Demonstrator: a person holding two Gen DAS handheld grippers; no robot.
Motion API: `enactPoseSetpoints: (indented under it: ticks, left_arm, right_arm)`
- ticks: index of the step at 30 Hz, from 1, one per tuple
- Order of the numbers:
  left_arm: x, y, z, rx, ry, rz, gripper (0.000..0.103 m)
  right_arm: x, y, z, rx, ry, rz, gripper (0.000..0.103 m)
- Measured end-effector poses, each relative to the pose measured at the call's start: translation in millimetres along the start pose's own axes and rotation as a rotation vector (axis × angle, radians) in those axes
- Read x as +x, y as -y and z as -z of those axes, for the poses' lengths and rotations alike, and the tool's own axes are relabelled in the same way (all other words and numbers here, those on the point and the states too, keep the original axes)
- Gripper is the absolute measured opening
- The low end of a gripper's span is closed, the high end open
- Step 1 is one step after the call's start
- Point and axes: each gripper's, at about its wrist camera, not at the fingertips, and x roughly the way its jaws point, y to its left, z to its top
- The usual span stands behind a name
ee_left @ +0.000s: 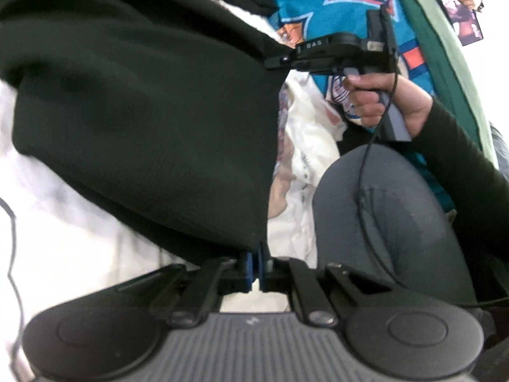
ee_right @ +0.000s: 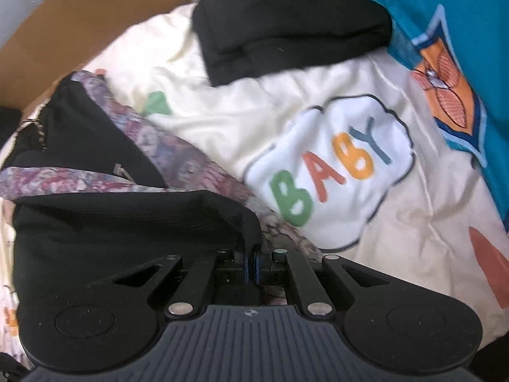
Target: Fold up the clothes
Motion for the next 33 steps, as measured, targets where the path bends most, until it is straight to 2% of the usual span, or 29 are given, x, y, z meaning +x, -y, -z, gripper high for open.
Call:
enactPoseSetpoints:
  ticks: [6, 11, 15, 23, 30, 33]
  left_arm:
    - [-17, 3, 4, 0.039, -0.009, -0.001, 0.003]
    - [-10, 1, 5, 0.034, -0.019, -0.029, 0.003]
    - [-20, -4, 6, 0.021, -0.020, -0.034, 0.004]
    - [-34, -11, 12, -0.004, -0.009, -0.044, 0.004]
    - [-54, -19, 16, -0.033, 0.021, -0.099, 0.022]
    - [-78, -28, 15, -0.047, 0.057, -0.152, 0.031]
  right_arm:
    - [1, 7, 4, 0.013, -0.014, 0.018, 0.001]
    - [2, 14, 7, 0.031, -0.034, 0.025, 0.001]
    - [1, 22, 7, 0.077, -0.051, 0.041, 0.003]
    - [-5, 32, 12, 0.130, -0.044, 0.003, 0.000]
    - [-4, 37, 16, 0.163, -0.105, 0.039, 0.001]
    - [-8, 39, 20, 0.206, -0.116, 0.051, 0.009]
